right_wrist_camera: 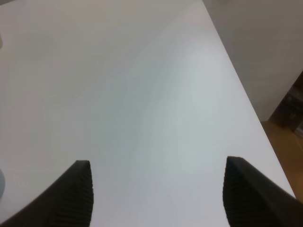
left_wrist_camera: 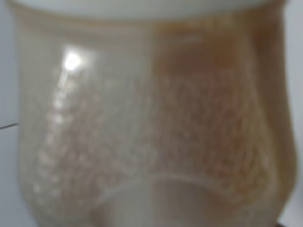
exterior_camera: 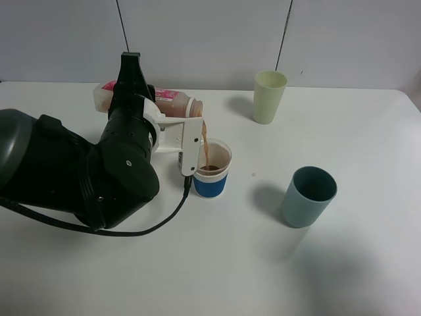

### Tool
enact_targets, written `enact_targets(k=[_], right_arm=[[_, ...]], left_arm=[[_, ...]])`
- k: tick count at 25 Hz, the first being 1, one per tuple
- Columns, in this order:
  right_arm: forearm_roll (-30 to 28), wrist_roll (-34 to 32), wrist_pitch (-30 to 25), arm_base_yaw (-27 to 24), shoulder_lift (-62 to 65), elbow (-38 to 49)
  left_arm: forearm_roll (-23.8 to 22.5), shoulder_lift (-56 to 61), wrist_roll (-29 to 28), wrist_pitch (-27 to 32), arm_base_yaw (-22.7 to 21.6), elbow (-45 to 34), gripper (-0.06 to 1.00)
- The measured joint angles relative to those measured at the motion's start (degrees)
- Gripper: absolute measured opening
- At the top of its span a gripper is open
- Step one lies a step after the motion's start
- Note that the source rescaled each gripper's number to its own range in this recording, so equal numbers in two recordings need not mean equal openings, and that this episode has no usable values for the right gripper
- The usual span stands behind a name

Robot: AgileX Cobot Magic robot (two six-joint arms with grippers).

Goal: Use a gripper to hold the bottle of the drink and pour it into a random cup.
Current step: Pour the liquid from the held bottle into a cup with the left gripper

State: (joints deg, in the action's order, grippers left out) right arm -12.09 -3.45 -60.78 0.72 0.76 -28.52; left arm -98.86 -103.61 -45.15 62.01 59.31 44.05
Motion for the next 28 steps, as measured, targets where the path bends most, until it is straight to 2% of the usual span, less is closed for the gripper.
enact_targets(k=[19,28], right_arm=[[0.0,0.0,0.0,0.0,0.0,0.0],[0.0,0.0,0.0,0.0,0.0,0.0]], left_arm=[[-0.1,0.0,0.1,1.7,0.0,0.0,0.0],[-0.1,0.0,2.2,1.7,0.0,0.0,0.0]])
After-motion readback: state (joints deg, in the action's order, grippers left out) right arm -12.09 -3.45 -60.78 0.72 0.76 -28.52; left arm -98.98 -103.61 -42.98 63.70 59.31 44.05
